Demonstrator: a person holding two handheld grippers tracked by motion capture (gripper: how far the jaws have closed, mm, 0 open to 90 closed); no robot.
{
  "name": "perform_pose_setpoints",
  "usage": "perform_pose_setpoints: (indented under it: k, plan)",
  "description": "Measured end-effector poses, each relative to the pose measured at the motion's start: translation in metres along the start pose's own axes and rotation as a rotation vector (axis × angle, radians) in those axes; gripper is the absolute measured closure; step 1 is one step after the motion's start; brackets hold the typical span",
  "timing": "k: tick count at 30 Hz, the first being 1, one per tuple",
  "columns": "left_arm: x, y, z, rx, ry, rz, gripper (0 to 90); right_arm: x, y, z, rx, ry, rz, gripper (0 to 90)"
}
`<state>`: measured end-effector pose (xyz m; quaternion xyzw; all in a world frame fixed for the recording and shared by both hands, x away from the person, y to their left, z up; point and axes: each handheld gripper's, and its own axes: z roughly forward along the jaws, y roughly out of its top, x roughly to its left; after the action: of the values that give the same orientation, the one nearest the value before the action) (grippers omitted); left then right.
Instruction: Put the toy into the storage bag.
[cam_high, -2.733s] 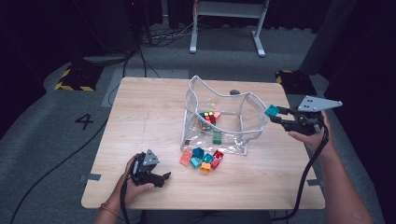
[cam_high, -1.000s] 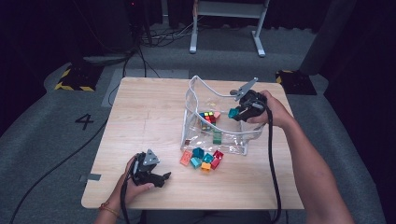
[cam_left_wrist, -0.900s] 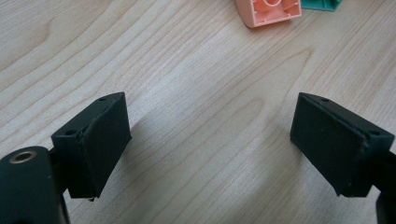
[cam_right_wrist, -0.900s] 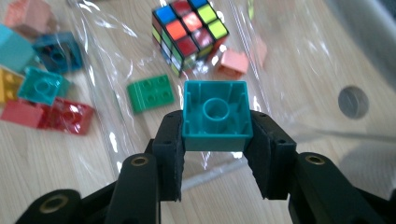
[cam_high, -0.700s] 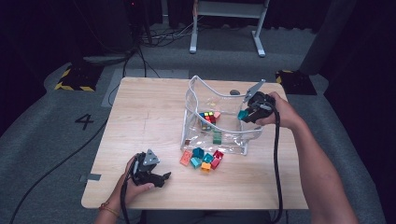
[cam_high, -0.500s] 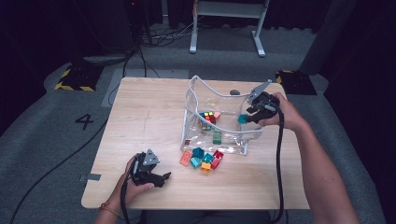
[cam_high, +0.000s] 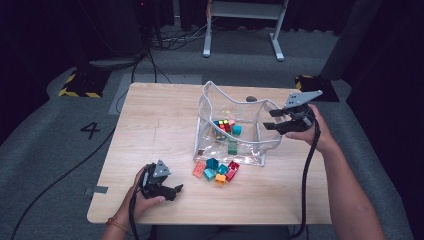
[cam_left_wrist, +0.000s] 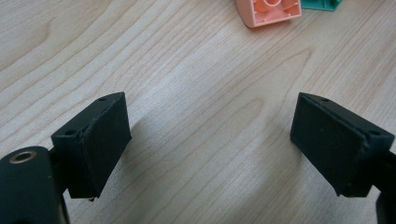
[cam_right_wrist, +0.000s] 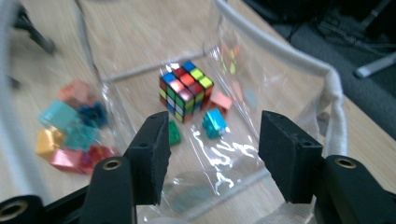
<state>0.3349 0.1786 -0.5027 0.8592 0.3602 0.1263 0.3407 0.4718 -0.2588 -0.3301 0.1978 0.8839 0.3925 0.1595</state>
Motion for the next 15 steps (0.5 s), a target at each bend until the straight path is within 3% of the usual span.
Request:
perform_pose_setpoints:
  k: [6,15]
  plan:
    - [0.0,0.0,0.0,0.0,0.0,0.0,12.2,0.015,-0.005,-0.027,-0.13,-0.032,0.05,39.5]
    - [0.0,0.0,0.0,0.0,0.0,0.0,12.2,0.041,-0.026,-0.056,-0.217,-0.07,0.069,41.4]
